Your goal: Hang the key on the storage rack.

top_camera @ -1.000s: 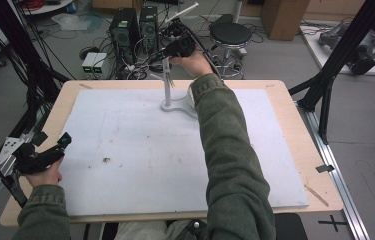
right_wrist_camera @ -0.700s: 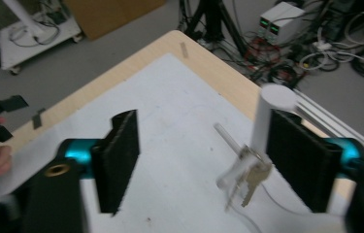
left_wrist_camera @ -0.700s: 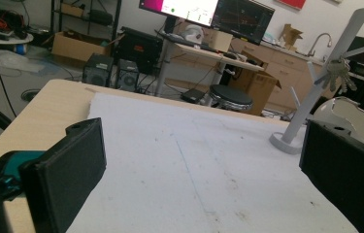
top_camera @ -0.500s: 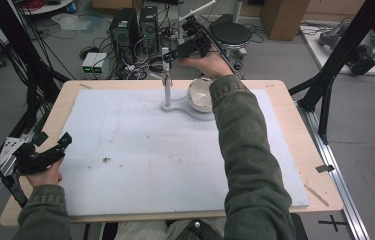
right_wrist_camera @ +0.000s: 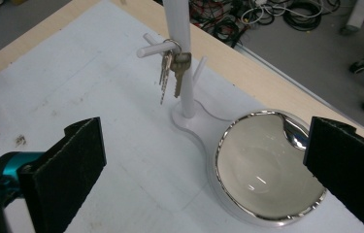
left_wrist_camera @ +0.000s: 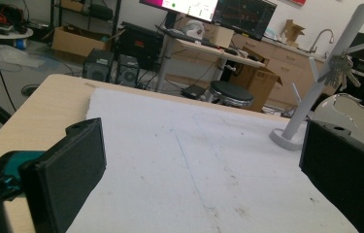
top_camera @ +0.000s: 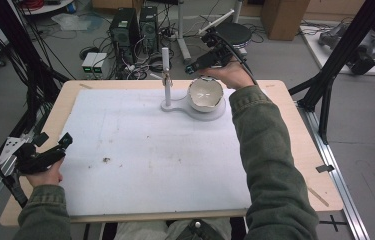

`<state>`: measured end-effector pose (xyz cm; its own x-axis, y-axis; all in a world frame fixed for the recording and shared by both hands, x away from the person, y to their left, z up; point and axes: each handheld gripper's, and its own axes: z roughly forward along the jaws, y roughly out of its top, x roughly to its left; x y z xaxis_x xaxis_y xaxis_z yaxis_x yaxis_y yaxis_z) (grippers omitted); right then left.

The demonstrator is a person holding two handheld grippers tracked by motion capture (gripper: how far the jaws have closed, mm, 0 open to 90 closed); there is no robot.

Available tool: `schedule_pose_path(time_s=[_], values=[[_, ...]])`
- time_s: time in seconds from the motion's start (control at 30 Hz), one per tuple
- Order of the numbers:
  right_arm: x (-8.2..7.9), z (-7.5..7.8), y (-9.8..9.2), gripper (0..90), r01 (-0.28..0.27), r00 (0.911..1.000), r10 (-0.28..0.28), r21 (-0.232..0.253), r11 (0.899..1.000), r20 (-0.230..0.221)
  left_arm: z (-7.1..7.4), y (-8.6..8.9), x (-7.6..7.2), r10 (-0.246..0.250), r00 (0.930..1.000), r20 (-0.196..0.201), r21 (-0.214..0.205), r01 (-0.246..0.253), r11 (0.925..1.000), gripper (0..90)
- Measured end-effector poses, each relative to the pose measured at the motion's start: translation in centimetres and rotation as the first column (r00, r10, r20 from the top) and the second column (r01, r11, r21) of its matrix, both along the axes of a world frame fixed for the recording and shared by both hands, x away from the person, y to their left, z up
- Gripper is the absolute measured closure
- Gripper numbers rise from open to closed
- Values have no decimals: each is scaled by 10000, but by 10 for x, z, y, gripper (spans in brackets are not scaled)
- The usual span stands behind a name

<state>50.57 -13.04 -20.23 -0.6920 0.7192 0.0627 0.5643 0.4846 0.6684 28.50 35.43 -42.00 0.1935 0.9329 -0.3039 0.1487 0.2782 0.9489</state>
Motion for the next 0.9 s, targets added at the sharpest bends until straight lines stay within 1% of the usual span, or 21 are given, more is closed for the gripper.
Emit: schedule_pose_path(time_s=[0.07,0.1,0.17,0.2,0.23,0.37,0.4,0.43,0.47,0.53,0.6,0.63,0.73,0.83,0.9], values=[[-4,2,-5,5,-32,10000,32,109,9999,-49,0,0,0,-10,10000,3,2,10,10000,33],[-6,2,-8,5,53,10000,-53,43,10000,-83,0,0,0,-7,10000,-6,86,7,10000,33],[-9,2,-14,5,91,9999,-91,-38,10000,-111,0,0,-1,-16,10000,32,105,16,9999,33],[-11,1,-16,5,124,9999,-125,-100,9999,-78,0,0,-1,-38,10000,20,103,38,9999,33],[-12,0,-19,5,116,9999,-116,-96,9999,23,0,0,-1,-41,10000,4,110,41,9999,33],[-16,-4,-31,6,229,9997,-228,-61,9997,133,1,-1,-1,-15,10000,13,152,15,9999,33],[-17,-4,-33,6,302,9995,-301,-111,9995,62,1,-1,-1,9,10000,35,187,-10,9998,33],[-18,-5,-34,6,346,9992,-341,-286,9990,198,1,-1,-1,-15,10000,17,270,14,9996,33],[-20,-6,-35,6,402,9991,-395,-377,9985,177,1,-2,-1,-32,10000,23,257,31,9997,33],[-22,-9,-38,6,398,9992,-397,-195,9990,86,0,-3,-1,-58,10000,37,287,56,9996,33],[-24,-13,-42,6,379,9992,-377,-233,9990,102,1,-3,-1,-45,10000,24,327,45,9995,33],[-25,-14,-44,6,441,9990,-441,-233,9988,19,1,-3,-1,-44,10000,20,342,43,9994,33],[-28,-19,-51,6,554,9985,-553,-289,9980,49,1,-3,-1,-29,10000,19,331,29,9994,33],[-31,-24,-58,6,665,9978,-665,-111,9977,18,1,-3,-1,20,10000,-6,329,-20,9995,33],[-34,-28,-63,6,733,9973,-733,-62,9973,-13,0,-2,-1,70,9999,-110,339,-66,9994,33]])
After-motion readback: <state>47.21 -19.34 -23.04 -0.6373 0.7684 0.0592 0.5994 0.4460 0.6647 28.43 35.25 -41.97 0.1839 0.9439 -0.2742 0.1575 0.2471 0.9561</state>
